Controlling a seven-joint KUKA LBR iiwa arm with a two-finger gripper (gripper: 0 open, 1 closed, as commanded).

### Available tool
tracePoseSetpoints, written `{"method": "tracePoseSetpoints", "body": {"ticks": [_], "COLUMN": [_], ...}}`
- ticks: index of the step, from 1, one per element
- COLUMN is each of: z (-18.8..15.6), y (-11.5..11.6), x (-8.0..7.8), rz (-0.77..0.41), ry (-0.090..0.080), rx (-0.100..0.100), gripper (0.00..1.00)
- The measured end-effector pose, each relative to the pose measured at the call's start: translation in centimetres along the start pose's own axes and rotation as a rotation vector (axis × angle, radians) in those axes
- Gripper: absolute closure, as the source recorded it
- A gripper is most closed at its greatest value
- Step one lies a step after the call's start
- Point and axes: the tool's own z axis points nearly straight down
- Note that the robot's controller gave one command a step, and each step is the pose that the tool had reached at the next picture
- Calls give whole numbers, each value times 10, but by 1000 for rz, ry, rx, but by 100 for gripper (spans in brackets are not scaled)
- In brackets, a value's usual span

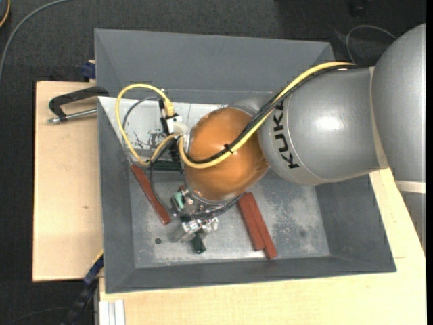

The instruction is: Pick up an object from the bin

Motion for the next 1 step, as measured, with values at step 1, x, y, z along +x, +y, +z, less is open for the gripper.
{"method": "tracePoseSetpoints", "body": {"ticks": [1], "z": [-34], "y": [-2], "x": [-2], "rz": [3], "ry": [0], "rx": [7], "gripper": [100]}}
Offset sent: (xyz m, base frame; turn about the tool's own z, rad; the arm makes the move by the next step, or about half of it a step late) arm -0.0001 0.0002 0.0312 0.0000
